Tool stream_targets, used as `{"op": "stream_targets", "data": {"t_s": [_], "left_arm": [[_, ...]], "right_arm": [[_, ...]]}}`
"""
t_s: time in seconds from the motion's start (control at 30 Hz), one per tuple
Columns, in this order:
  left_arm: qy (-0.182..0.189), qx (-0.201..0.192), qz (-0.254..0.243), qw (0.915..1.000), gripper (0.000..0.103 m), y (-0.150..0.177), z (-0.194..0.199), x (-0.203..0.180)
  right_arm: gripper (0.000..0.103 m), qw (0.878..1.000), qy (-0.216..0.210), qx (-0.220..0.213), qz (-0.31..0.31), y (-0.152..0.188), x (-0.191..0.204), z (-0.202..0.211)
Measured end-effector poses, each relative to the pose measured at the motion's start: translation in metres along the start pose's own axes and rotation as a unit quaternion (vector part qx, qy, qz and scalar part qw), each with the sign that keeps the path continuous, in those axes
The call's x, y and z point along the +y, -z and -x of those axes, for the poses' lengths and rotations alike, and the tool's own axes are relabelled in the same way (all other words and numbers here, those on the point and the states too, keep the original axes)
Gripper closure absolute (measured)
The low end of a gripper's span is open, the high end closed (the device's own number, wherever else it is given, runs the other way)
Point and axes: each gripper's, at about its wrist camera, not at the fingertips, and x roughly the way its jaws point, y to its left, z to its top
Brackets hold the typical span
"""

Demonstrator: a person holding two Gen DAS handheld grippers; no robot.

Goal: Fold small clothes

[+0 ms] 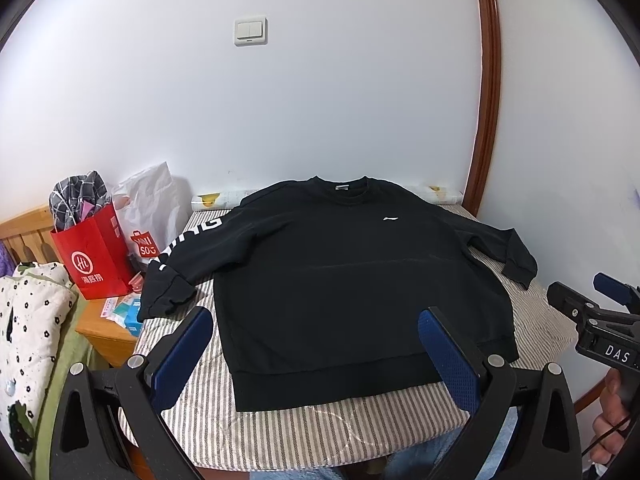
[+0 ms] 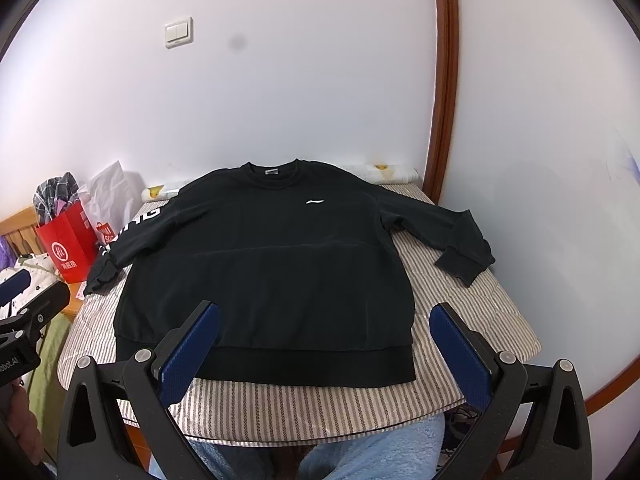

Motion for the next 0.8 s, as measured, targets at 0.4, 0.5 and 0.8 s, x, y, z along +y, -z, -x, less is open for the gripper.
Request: {"op": "stream_targets", "data": {"t_s": [0.4,0.5,0.8], "left_arm": [[0.003,-0.001,0.001,1.0000,0.000,-0.0013,0.0029,-0.0005],[0.002,-0.002,0.000,1.0000,0.000,-0.0020,0.0028,-0.0007],[0.000,-0.001,0.002,1.0000,0.000,-0.0019,-0.0004,-0.0009]], "right_arm": [[0.000,1.000,0.001,-0.009,0.005,-0.0011,0.0003,0.0089],[0.000,1.000,0.001,-0.010,0.004,-0.0010,-0.0002,0.0095],[0.000,1.000,0.005,-0.008,0.003,-0.0035,-0.0016,0.0076]]}}
